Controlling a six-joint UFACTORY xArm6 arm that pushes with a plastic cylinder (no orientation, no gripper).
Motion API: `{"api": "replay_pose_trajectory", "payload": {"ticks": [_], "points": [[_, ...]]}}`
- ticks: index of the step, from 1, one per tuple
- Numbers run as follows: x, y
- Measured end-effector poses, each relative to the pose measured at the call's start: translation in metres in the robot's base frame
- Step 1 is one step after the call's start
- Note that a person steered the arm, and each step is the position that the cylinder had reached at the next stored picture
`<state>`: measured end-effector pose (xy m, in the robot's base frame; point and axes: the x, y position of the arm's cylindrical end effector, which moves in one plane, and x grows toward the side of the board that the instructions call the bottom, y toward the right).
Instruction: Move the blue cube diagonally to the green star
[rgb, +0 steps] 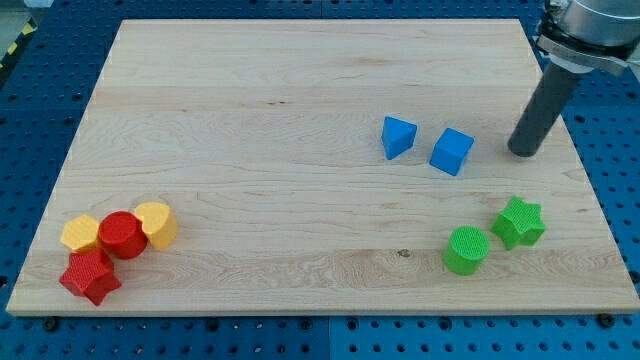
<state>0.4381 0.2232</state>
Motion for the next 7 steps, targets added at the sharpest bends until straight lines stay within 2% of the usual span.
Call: {"api": "replay_pose_trajectory", "payload": {"ticks": [7], "points": [[0.001, -0.054]]}}
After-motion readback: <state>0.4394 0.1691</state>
